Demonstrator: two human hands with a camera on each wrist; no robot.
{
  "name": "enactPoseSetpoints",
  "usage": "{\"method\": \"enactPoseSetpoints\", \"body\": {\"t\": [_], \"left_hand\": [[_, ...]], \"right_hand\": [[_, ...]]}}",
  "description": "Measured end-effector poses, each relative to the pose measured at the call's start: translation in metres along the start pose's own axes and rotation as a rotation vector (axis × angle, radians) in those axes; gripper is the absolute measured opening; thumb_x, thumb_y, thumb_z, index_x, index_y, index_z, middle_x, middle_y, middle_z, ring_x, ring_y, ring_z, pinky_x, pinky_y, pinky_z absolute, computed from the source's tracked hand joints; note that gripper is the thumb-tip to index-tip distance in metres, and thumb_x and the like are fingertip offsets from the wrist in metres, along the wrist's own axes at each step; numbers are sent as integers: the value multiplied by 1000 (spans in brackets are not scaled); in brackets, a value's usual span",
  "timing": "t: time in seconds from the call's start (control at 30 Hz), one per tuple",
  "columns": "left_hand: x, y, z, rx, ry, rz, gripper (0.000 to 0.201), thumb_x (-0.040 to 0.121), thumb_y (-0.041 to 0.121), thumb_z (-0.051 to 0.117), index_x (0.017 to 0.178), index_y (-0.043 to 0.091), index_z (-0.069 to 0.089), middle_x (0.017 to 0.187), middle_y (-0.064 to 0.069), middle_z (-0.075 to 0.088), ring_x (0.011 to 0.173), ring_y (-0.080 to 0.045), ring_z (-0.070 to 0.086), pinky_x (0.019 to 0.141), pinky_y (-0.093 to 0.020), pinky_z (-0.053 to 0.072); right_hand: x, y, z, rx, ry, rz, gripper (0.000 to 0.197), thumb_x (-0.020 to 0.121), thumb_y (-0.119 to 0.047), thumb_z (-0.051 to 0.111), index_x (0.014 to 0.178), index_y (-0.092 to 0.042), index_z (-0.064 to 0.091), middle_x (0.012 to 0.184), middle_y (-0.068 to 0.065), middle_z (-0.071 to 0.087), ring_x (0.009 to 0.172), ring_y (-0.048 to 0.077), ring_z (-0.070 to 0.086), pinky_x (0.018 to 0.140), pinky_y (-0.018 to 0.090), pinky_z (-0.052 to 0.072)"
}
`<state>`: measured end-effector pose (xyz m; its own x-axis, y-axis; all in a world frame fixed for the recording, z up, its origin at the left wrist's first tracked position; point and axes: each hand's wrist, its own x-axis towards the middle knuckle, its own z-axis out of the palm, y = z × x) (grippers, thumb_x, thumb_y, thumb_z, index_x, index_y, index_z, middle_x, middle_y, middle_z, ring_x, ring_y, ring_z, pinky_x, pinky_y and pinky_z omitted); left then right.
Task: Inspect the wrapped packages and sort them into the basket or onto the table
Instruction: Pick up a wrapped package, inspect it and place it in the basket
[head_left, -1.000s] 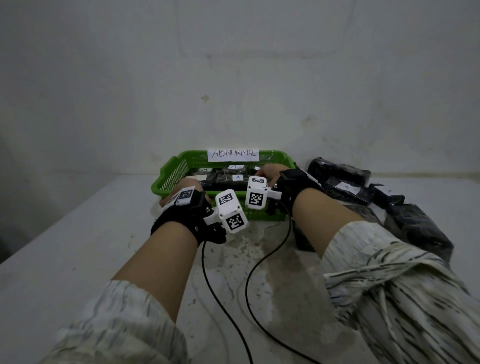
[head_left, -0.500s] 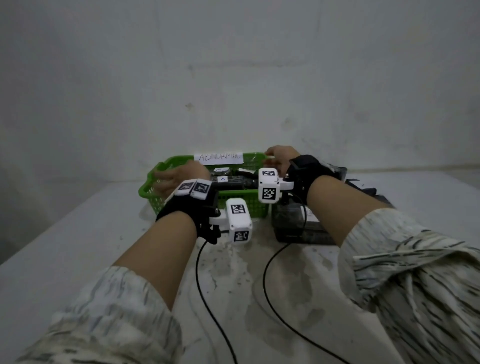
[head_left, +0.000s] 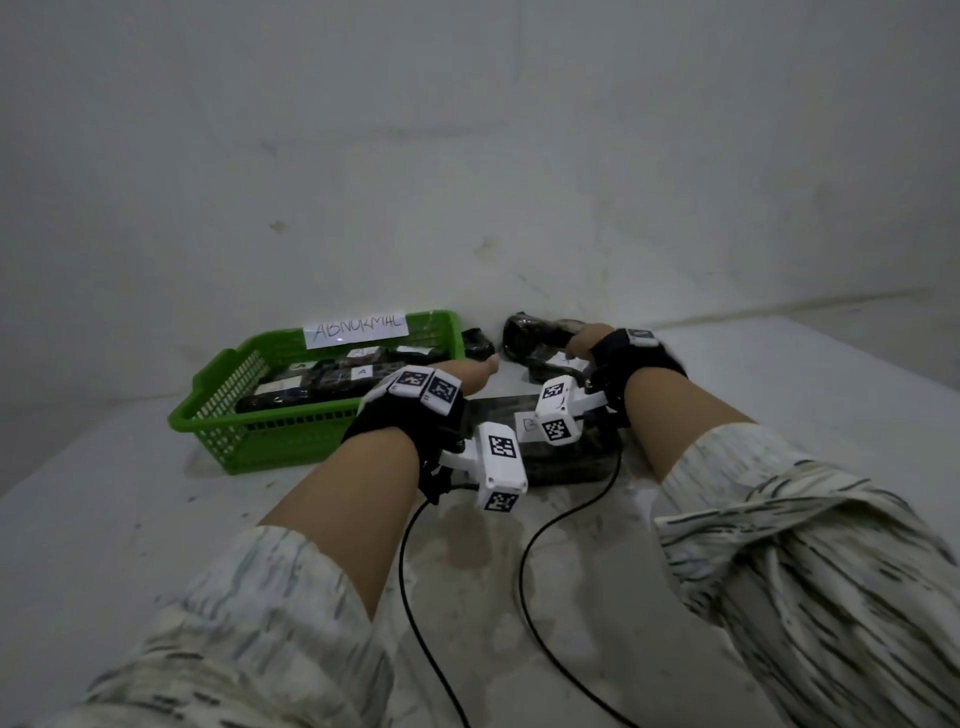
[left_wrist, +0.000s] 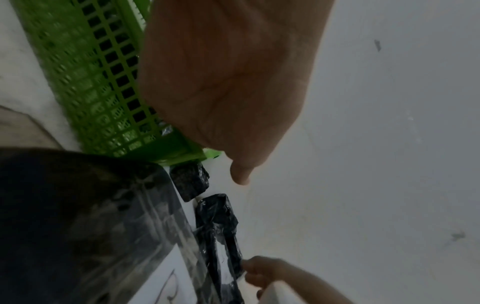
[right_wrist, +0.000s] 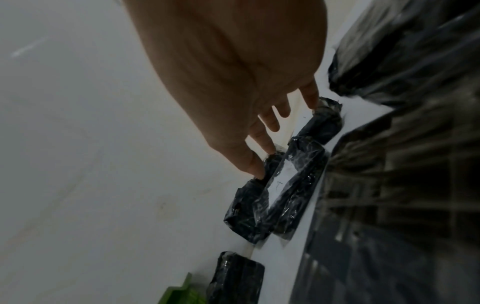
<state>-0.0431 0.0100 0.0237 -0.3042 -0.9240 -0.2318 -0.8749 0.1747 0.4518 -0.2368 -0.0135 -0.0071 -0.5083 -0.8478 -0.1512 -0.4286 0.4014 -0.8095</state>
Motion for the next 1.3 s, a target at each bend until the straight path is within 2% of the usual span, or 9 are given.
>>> {"method": "enactPoseSetpoints", "body": {"t": [0.1,0.2,0.37,0.47,0.6,0.73,0.9,1.13,1.3], "left_hand": [[5,-6,-4,-6,-12,-33,72,97,57,27,146,5,31,154,-17,27,139,-30,31,115,-38,24],[8,-9,-6,11,-14,-44,76,93,63,29,145,8,34,153,-15,28,138,-31,33,115,-42,25],[11,-10,-5,-7,-50,-54,81,91,66,31,146,7,32,154,-16,26,140,-33,30,115,-45,24],[12,-9,-5,-23,-56,-51,81,90,66,31,145,7,33,154,-16,27,140,-32,30,115,-44,23],[16,-12,-5,-96,-59,-31,80,91,66,32,144,6,34,153,-15,29,139,-31,31,115,-43,24],[24,-15,-6,-336,-82,-50,89,86,69,39,146,3,27,146,-21,36,132,-35,38,109,-44,33],[28,-14,-19,-743,-39,14,67,95,47,46,144,4,33,140,-16,45,127,-38,44,108,-47,35],[7,-8,-41,-1074,3,166,41,98,38,45,120,5,55,103,-7,62,93,-23,59,72,-34,51],[-3,-22,-43,-1071,83,314,38,98,24,49,133,10,44,116,-10,60,100,-26,60,71,-35,52]], "right_hand": [[26,4,7,-88,-16,11,31,77,-16,63,105,-30,58,110,13,63,102,38,64,89,49,54],[38,11,14,-191,-50,29,44,57,-29,73,98,-26,57,122,11,60,110,37,60,90,45,52],[47,24,23,21,31,-23,50,96,-4,48,145,-1,37,147,19,40,90,11,59,28,13,38],[39,24,23,-27,27,29,59,70,-42,70,124,-20,61,125,18,56,97,25,64,71,35,59],[22,14,23,-58,-37,-31,49,93,0,52,140,4,41,143,19,43,125,34,47,39,14,45],[24,7,14,-127,-5,-128,40,65,-35,64,102,-20,67,121,11,65,101,32,63,91,42,53],[-21,-12,4,403,-167,-218,16,85,-3,65,100,-1,60,81,15,65,62,19,63,58,27,57],[-63,-20,9,397,-465,-369,36,88,4,55,119,-13,56,100,9,66,88,23,64,74,33,53],[-86,-37,23,333,-382,-435,37,93,-38,58,125,-19,55,112,4,67,100,24,64,89,39,47]]}}
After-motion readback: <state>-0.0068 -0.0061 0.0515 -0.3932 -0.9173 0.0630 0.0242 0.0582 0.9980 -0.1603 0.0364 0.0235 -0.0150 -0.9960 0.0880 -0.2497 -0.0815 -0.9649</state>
